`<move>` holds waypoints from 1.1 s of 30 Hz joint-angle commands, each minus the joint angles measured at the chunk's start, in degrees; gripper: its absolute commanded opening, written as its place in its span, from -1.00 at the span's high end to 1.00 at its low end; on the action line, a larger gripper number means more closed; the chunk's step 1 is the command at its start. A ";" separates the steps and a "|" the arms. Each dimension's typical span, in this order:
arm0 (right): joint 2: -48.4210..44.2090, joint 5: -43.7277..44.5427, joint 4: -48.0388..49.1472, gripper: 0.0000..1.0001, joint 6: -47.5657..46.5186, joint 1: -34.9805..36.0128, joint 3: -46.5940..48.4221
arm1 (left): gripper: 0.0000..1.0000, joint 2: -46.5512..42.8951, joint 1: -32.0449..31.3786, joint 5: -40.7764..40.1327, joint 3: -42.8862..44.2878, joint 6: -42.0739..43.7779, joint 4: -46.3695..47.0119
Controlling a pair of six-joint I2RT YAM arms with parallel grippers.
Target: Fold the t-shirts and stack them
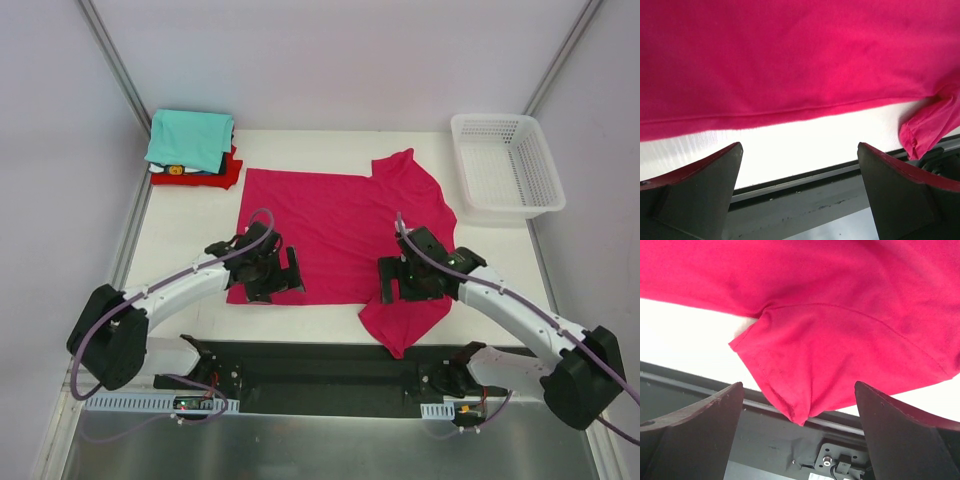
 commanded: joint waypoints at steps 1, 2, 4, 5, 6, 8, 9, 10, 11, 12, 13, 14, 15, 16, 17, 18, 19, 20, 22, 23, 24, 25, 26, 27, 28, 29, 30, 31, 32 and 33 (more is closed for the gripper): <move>-4.62 4.97 -3.83 -0.93 3.51 8.10 -0.27 | -0.98 -5.84 -4.03 -8.38 -1.56 -1.58 -1.92; -5.50 7.42 -4.96 -0.93 4.22 10.05 -0.45 | -0.99 -7.68 -4.74 -10.06 -2.44 -1.32 -1.92; -6.73 10.94 -5.94 -0.93 5.97 16.79 -0.89 | -0.98 -9.54 -5.53 -13.66 -3.76 -1.58 -1.48; -8.13 14.61 -6.81 -0.93 8.33 19.10 -1.32 | -0.98 -11.28 -5.97 -14.38 -5.07 -1.58 -1.39; -8.84 16.39 -7.08 -0.93 9.57 21.30 -2.11 | -0.98 -12.09 -6.15 -14.74 -5.78 -1.84 -1.13; -10.08 21.21 -8.57 -0.94 13.69 27.10 -3.26 | -0.98 -13.93 -6.41 -15.09 -7.71 -2.37 -0.43; -10.95 22.02 -9.01 -0.97 14.85 28.60 -4.57 | -0.98 -14.37 -6.50 -15.09 -8.24 -2.81 -0.42; -11.31 22.73 -9.63 -0.98 16.60 30.53 -5.10 | -0.98 -14.81 -6.68 -15.09 -8.68 -2.90 -0.42; -11.66 23.00 -10.50 -0.98 17.92 31.42 -5.80 | -0.98 -15.60 -6.85 -15.27 -9.55 -3.42 -0.51; -12.01 23.00 -10.77 -0.98 20.46 32.47 -6.59 | -0.98 -16.04 -7.11 -15.53 -10.00 -3.69 -0.42; -12.19 23.17 -11.13 -0.98 21.53 34.57 -7.91 | -0.98 -16.57 -7.20 -15.62 -10.44 -3.95 -0.42; -12.10 24.13 -11.91 -0.95 22.23 35.90 -8.53 | -0.98 -17.71 -7.20 -15.79 -11.23 -3.95 -0.42; -11.41 25.01 -12.62 -0.91 24.07 37.21 -9.06 | -0.98 -18.15 -7.29 -16.32 -11.49 -3.95 -0.42; -10.79 25.98 -15.06 -0.87 25.13 39.84 -9.32 | -0.98 -18.68 -7.29 -16.58 -11.76 -3.87 -0.51; -9.91 28.16 -16.39 -0.81 26.97 41.34 -9.33 | -0.98 -19.56 -7.29 -16.85 -12.02 -3.78 -0.51; -9.30 29.23 -17.36 -0.75 28.38 42.75 -9.41 | -0.98 -19.91 -7.21 -16.94 -12.11 -3.78 -0.69; -8.16 30.02 -18.33 -0.73 31.61 45.55 -9.50 | -0.98 -20.18 -7.29 -17.02 -12.20 -3.87 -0.77; -7.62 31.25 -19.12 -0.73 32.86 46.88 -9.68 | -0.98 -20.53 -7.29 -16.94 -12.29 -4.04 -0.78; -5.96 31.52 -18.69 -0.71 35.58 49.34 -10.03 | -0.98 -20.45 -7.29 -16.85 -12.29 -4.04 -0.78; -5.34 31.61 -18.60 -0.70 36.21 49.96 -10.03 | -0.98 -20.36 -7.29 -16.76 -12.20 -4.04 -0.78; -4.46 31.79 -18.60 -0.63 37.17 50.67 -9.86 | -0.98 -20.18 -7.21 -16.59 -12.20 -4.04 -0.86; -3.76 32.14 -18.60 -0.61 38.05 52.94 -9.51 | -0.98 -20.01 -7.29 -16.32 -12.11 -4.04 -0.86; -1.75 32.75 -18.60 -0.61 39.89 54.00 -9.07 | -0.98 -19.92 -7.38 -16.15 -12.03 -4.04 -0.78; -0.69 32.93 -18.60 -0.58 40.69 55.14 -8.11 | -0.98 -19.92 -7.47 -16.15 -12.02 -4.04 -0.78; 0.54 33.10 -18.34 -0.55 41.05 57.33 -7.31 | -0.99 -20.09 -7.47 -16.15 -12.02 -3.96 -0.78; 2.38 33.72 -18.77 -0.54 42.53 58.40 -6.52 | -0.98 -20.09 -7.47 -16.23 -12.02 -4.04 -0.86; 5.97 34.07 -19.30 -0.52 43.15 59.54 -4.51 | -0.98 -20.18 -7.56 -16.23 -12.02 -3.96 -0.86; 8.44 34.42 -20.43 -0.52 43.86 61.64 -3.36 | -0.98 -20.18 -7.56 -16.23 -12.11 -4.22 -0.86; 10.64 35.03 -21.23 -0.52 44.47 62.53 -2.31 | -0.98 -20.18 -7.47 -16.23 -12.11 -4.22 -0.86; 14.93 35.21 -21.76 -0.52 45.70 63.58 -0.82 | -0.98 -20.27 -7.56 -16.15 -12.03 -4.31 -0.95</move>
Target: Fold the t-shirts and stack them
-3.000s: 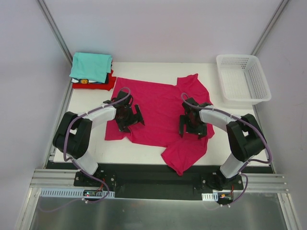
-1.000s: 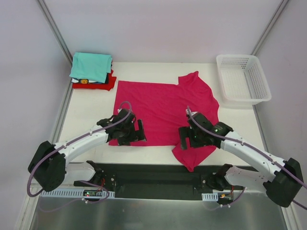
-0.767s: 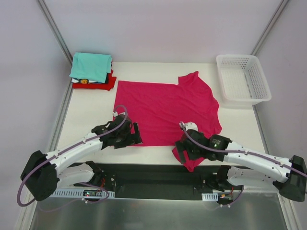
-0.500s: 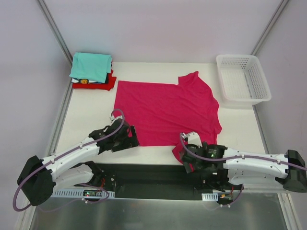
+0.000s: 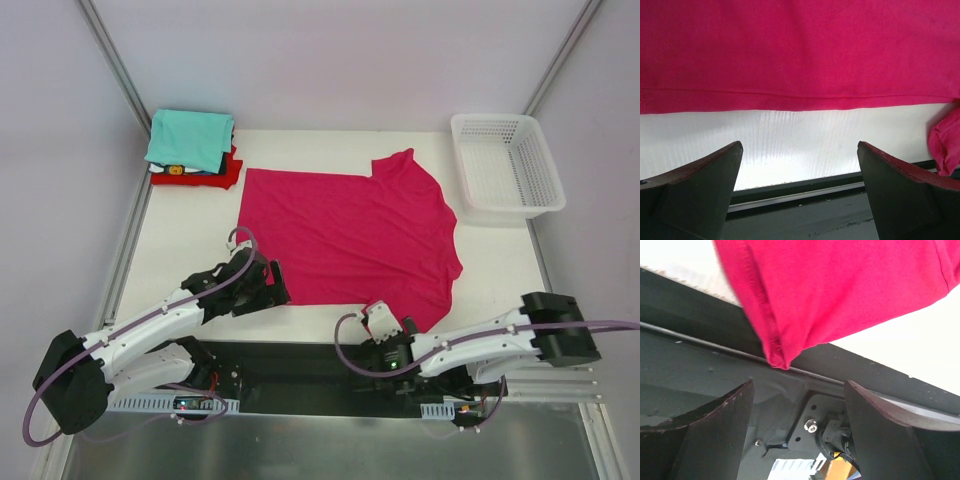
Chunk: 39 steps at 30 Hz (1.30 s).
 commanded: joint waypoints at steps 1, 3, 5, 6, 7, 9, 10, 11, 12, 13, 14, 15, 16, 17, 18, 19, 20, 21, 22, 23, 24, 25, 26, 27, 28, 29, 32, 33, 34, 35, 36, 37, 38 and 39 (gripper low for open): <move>10.44 3.85 -4.41 -0.52 6.84 5.47 7.93 | -0.98 -0.25 -0.82 -0.78 -0.07 -1.25 -0.45; 13.95 3.50 -3.98 -0.48 7.99 6.97 9.35 | -0.98 -0.25 -0.83 -0.69 0.02 -1.16 -0.36; 14.49 2.54 -2.13 -0.43 8.86 7.42 9.54 | -0.98 -0.16 -1.00 -0.69 0.11 -1.33 -0.36; 14.58 2.62 -1.87 -0.41 10.61 7.77 9.27 | -0.98 -0.24 -1.00 -0.69 0.11 -1.42 -0.45; 14.67 2.97 -2.82 -0.38 11.76 7.86 9.10 | -0.98 -0.42 -1.09 -0.69 0.11 -1.51 -0.54; 15.28 3.76 -6.75 -0.37 14.56 8.21 9.53 | -0.98 -0.51 -1.09 -0.69 0.11 -1.60 -0.54; 16.42 4.81 -8.44 -0.37 15.19 8.30 10.49 | -0.98 -0.51 -1.18 -0.78 0.11 -1.77 -0.54; 17.04 5.25 -9.85 -0.36 15.63 8.30 11.11 | -0.98 -0.42 -1.26 -0.78 0.11 -1.69 -0.45; 17.83 5.61 -12.04 -0.35 16.25 8.30 11.64 | -0.98 -0.16 -1.26 -0.87 0.28 -1.86 -0.54; 18.97 6.04 -12.93 -0.35 16.69 8.38 11.99 | -0.98 0.10 -1.26 -0.87 0.46 -1.77 -0.54; 19.41 6.22 -13.37 -0.33 16.87 8.39 12.34 | -0.98 0.28 -1.35 -0.78 0.55 -1.77 -0.36; 19.59 6.22 -13.55 -0.32 16.96 8.39 12.35 | -0.98 0.54 -1.44 -0.87 0.81 -1.77 -0.53; 19.77 6.22 -13.29 -0.32 17.30 8.47 12.26 | -0.98 0.81 -1.53 -0.78 0.98 -1.77 -0.54; 19.94 6.22 -13.11 -0.32 17.31 8.47 12.09 | -0.98 0.90 -1.53 -0.78 1.07 -1.77 -0.45; 20.21 6.14 -13.46 -0.32 17.57 8.47 12.08 | -0.98 0.90 -1.62 -0.87 1.07 -1.86 -0.54; 20.56 6.14 -13.90 -0.31 18.44 8.47 12.08 | -0.99 0.81 -1.62 -0.87 1.07 -1.95 -0.54; 21.43 6.14 -14.51 -0.31 18.71 8.47 12.08 | -0.98 0.72 -1.70 -0.87 1.07 -1.95 -0.54; 21.87 6.05 -14.95 -0.30 18.89 8.47 12.08 | -0.98 0.63 -1.70 -0.87 1.16 -1.95 -0.71; 22.31 5.87 -14.87 -0.30 19.06 8.47 11.91 | -0.98 0.63 -1.70 -0.78 1.16 -1.95 -0.54; 22.58 5.79 -14.87 -0.29 19.41 8.47 11.82 | -0.98 0.46 -1.79 -0.78 1.16 -1.95 -0.54; 22.67 5.70 -14.70 -0.29 19.50 8.47 11.65 | -0.98 0.72 -1.79 -0.69 1.34 -1.78 -0.54; 22.67 5.52 -14.61 -0.27 19.68 8.39 11.56 | -0.98 0.81 -1.79 -0.69 1.42 -1.69 -0.62; 22.93 5.52 -14.52 -0.26 19.77 8.39 11.47 | -0.98 0.90 -1.79 -0.61 1.51 -1.69 -0.71; 23.11 5.52 -14.26 -0.26 19.77 8.47 11.38 | -0.98 0.98 -1.79 -0.60 1.77 -1.77 -0.71; 23.37 5.43 -14.17 -0.25 19.77 8.39 11.47 | -0.98 0.99 -1.88 -0.60 1.78 -1.77 -0.71; 23.55 5.35 -13.99 -0.25 19.68 8.47 11.47 | -0.98 0.99 -1.88 -0.60 1.86 -1.69 -0.80; 24.51 5.43 -13.81 -0.24 19.68 8.47 11.73 | -0.98 0.99 -1.97 -0.60 2.13 -1.69 -0.89; 24.69 5.35 -13.82 -0.24 19.68 8.39 11.82 | -0.98 1.16 -2.05 -0.60 2.30 -1.77 -0.97; 25.04 5.35 -13.82 -0.24 19.68 8.39 11.99 | -0.98 1.07 -2.06 -0.52 2.30 -1.69 -0.89; 25.22 5.26 -13.90 -0.24 19.77 8.39 12.00 | -0.98 1.16 -2.06 -0.52 2.39 -1.60 -0.97; 25.39 5.08 -13.82 -0.24 19.77 8.30 12.08 | -0.98 1.16 -2.06 -0.43 2.57 -1.60 -1.24; 26.00 4.65 -13.90 -0.24 19.68 8.21 12.17 | -0.98 1.16 -2.23 -0.52 2.66 -1.60 -1.15; 26.36 4.47 -14.08 -0.24 19.77 8.21 12.52 | -0.98 0.99 -2.23 -0.52 2.74 -1.51 -1.33; 26.71 4.47 -14.60 -0.24 19.77 8.21 12.87 | -0.98 0.90 -2.23 -0.52 2.92 -1.60 -1.33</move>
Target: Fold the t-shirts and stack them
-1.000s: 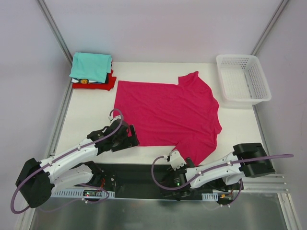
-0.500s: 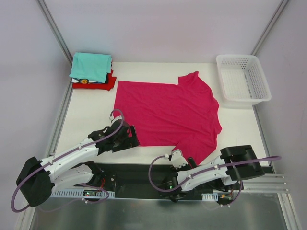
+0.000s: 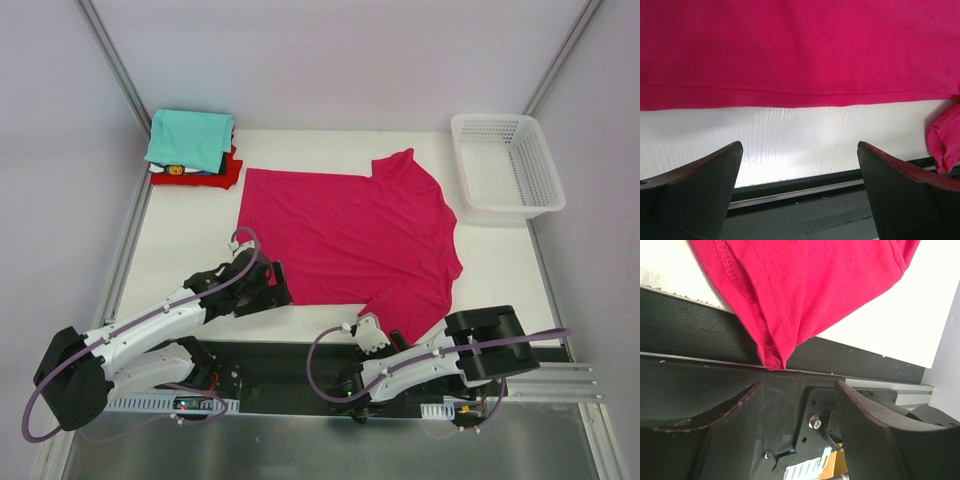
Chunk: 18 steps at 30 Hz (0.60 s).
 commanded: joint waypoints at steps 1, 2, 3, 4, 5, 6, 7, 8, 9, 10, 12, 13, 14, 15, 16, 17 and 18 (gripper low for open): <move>2.36 0.03 -3.81 -0.24 1.89 0.10 2.32 | -0.98 0.09 -0.75 -0.19 2.35 -0.44 -1.15; 2.72 -0.06 -3.81 -0.24 1.89 -0.16 2.93 | -0.98 0.09 -0.75 -0.19 2.53 -0.44 -1.07; 3.24 0.03 -3.99 -0.24 1.98 -0.16 3.02 | -0.98 0.00 -0.83 -0.28 2.61 -0.53 -1.15; 3.42 0.12 -3.81 -0.24 1.98 -0.25 3.28 | -0.97 0.09 -0.83 -0.28 2.70 -0.53 -1.15; 3.95 0.29 -3.81 -0.23 1.80 -0.42 3.46 | -0.98 0.26 -0.83 -0.28 2.79 -0.53 -1.24; 4.13 0.64 -3.55 -0.23 1.80 -0.51 3.81 | -0.98 0.26 -0.83 -0.28 2.96 -0.44 -1.15; 4.21 0.73 -3.55 -0.22 1.80 -0.60 3.99 | -0.98 0.44 -0.92 -0.19 3.05 -0.35 -1.15; 4.39 0.82 -3.11 -0.22 1.72 -1.04 3.90 | -0.98 0.35 -0.92 -0.19 3.14 -0.35 -1.24; 4.30 0.82 -3.02 -0.19 1.71 -1.22 3.55 | -0.98 0.18 -0.92 -0.19 3.14 -0.44 -1.33; 4.04 0.73 -2.67 -0.17 1.71 -1.48 3.11 | -0.98 0.09 -0.92 -0.19 3.14 -0.44 -1.33; 3.43 0.65 -1.97 -0.17 1.72 -2.27 2.41 | -0.98 -0.35 -0.92 -0.19 2.97 -0.53 -1.59; 3.16 0.47 -1.62 -0.17 1.63 -2.53 1.62 | -0.98 -0.35 -0.92 -0.19 2.88 -0.44 -1.51; 2.99 0.47 -1.18 -0.17 1.54 -3.14 1.27 | -0.98 -0.61 -0.92 -0.19 2.88 -0.44 -1.59; 2.90 0.29 -0.91 -0.17 1.36 -3.33 1.09 | -0.98 -0.53 -1.01 -0.28 2.79 -0.44 -1.68; 2.98 0.29 -0.65 -0.17 1.19 -3.50 0.91 | -0.99 -0.61 -1.01 -0.19 2.79 -0.44 -1.68; 3.07 0.12 -0.13 -0.17 0.93 -4.02 0.91 | -0.98 -0.53 -1.01 -0.19 2.79 -0.53 -1.68; 3.42 -0.23 0.32 -0.17 0.23 -4.38 0.83 | -0.98 -0.61 -1.01 -0.19 2.88 -0.44 -1.77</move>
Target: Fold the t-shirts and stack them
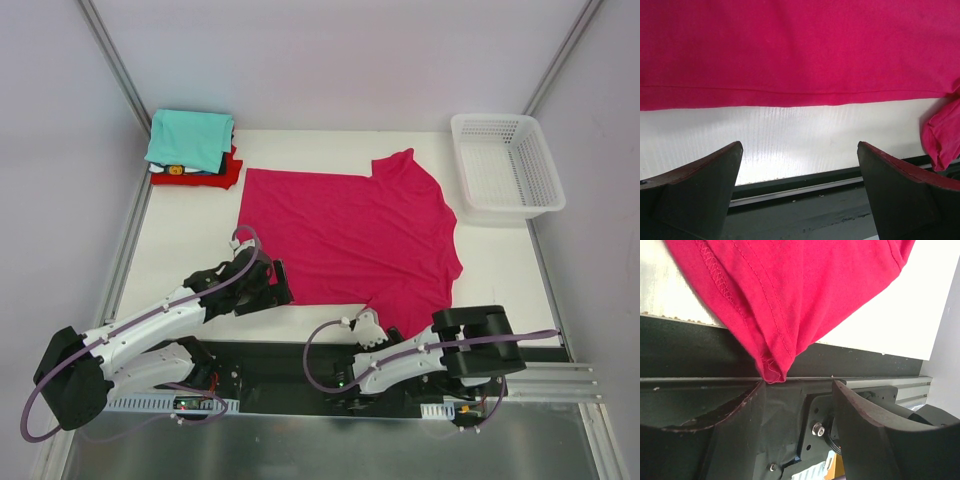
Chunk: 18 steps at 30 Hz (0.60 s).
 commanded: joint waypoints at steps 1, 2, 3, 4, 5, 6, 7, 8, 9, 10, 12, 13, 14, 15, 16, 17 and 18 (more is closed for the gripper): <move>0.03 -0.26 0.30 -0.17 0.07 -1.15 -0.18 | -0.99 -0.53 -0.64 -0.19 1.50 -0.46 -1.20; 0.30 -0.43 0.82 -0.17 -0.11 -1.32 -0.18 | -0.98 -0.79 -0.64 -0.19 1.68 -0.55 -1.29; 0.56 -0.69 1.17 -0.17 -0.28 -1.50 -0.09 | -0.98 -0.88 -0.64 -0.19 1.68 -0.46 -1.37; 0.91 -0.78 1.61 -0.17 -0.89 -1.50 -0.09 | -0.99 -0.79 -0.64 -0.19 1.76 -0.46 -1.38; 1.01 -0.96 2.23 -0.17 -0.99 -1.59 -0.09 | -0.99 -1.05 -0.64 -0.19 1.94 -0.37 -1.55; 1.01 -0.96 2.41 -0.17 -1.08 -1.59 -0.18 | -0.98 -0.97 -0.64 -0.28 2.03 -0.46 -1.55; 1.09 -1.05 2.76 -0.17 -1.51 -1.59 -0.18 | -0.97 -1.05 -0.64 -0.28 2.03 -0.46 -1.81; 1.35 -1.05 3.28 -0.17 -1.86 -1.85 -0.09 | -0.98 -0.97 -0.64 -0.28 2.20 -0.46 -1.73; 1.53 -1.22 3.64 -0.17 -2.13 -2.11 -0.09 | -0.99 -0.88 -0.64 -0.28 2.20 -0.37 -1.81; 1.62 -1.40 3.99 -0.17 -2.48 -2.20 -0.27 | -0.98 -0.88 -0.64 -0.28 2.29 -0.37 -1.82; 2.06 -1.57 4.95 -0.16 -3.27 -2.64 -0.18 | -0.98 -0.70 -0.64 -0.28 2.29 -0.55 -1.82; 2.15 -1.57 5.22 -0.15 -3.45 -2.81 -0.18 | -0.98 -0.79 -0.64 -0.19 2.29 -0.55 -1.82; 2.50 -1.49 5.74 -0.12 -3.88 -3.08 -0.09 | -0.98 -0.88 -0.64 -0.19 2.21 -0.46 -1.90; 2.59 -1.57 6.01 -0.09 -4.41 -3.17 -0.09 | -0.98 -0.88 -0.64 -0.19 2.20 -0.55 -1.90; 2.67 -1.57 6.36 -0.09 -4.50 -3.52 -0.09 | -0.98 -0.96 -0.64 -0.19 2.20 -0.55 -1.99; 2.68 -1.66 6.97 -0.09 -5.03 -3.69 -0.18 | -0.98 -1.05 -0.64 -0.28 2.20 -0.46 -1.99; 2.85 -1.66 7.24 -0.08 -5.21 -3.78 -0.18 | -0.98 -1.14 -0.64 -0.28 2.29 -0.55 -2.08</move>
